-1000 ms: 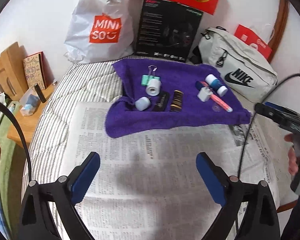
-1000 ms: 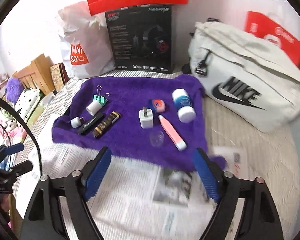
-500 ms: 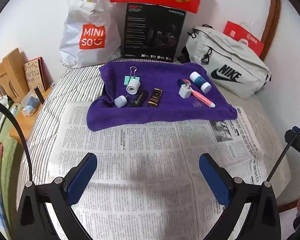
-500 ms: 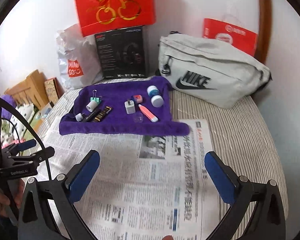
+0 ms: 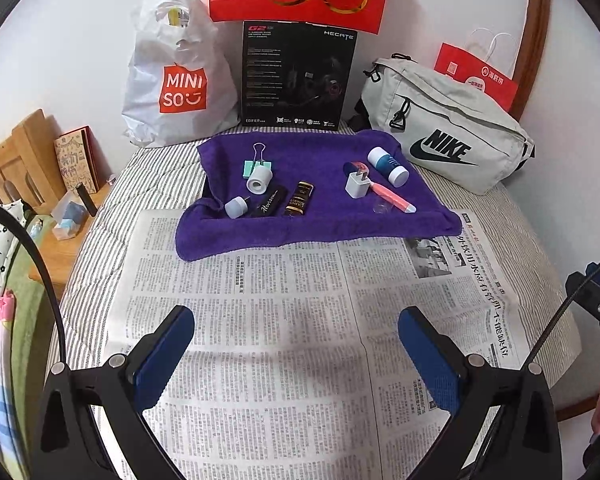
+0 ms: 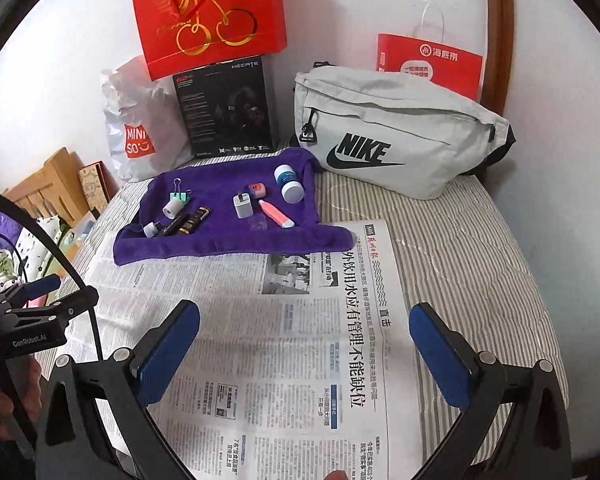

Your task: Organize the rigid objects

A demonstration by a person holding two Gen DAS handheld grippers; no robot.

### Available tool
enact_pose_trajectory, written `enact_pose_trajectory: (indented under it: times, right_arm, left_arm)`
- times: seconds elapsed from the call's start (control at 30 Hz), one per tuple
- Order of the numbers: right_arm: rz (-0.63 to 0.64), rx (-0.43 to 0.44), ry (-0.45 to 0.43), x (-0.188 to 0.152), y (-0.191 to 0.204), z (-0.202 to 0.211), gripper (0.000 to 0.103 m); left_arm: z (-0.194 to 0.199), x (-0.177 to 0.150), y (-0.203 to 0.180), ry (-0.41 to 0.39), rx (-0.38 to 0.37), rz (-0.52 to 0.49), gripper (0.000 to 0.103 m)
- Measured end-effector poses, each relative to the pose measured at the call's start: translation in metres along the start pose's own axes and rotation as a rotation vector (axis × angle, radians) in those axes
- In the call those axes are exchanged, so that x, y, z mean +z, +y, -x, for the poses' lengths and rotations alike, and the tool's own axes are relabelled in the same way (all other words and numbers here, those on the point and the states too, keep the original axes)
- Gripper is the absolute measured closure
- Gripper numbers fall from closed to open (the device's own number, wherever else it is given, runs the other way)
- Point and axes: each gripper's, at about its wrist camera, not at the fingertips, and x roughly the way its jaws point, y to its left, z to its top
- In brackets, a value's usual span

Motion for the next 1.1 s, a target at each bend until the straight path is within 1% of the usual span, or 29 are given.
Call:
enact_pose_trajectory:
  times: [0.2,0.33,0.43,1.1]
  right_arm:
    - [0.010,0.007,0.001,-0.001,0.007,0.002,0.000]
    - [-0.001,0.046,0.020,-0.002,0.008,-0.001,0.000]
    - [0.007,0.033,0.020,-0.002,0.010,-0.001,0.000]
    - [0.018,0.017,0.028,-0.003,0.014,-0.003,0.000]
  left_arm:
    - [0.004,-0.003,0.000,0.000,-0.006,0.006,0.000]
    - [0.005,-0.003,0.002,0.005,-0.006,0.009,0.000]
    - [0.006,-0.004,0.003,0.006,-0.007,0.010,0.000]
    - [0.009,-0.005,0.004,0.012,-0.003,0.009,0.000]
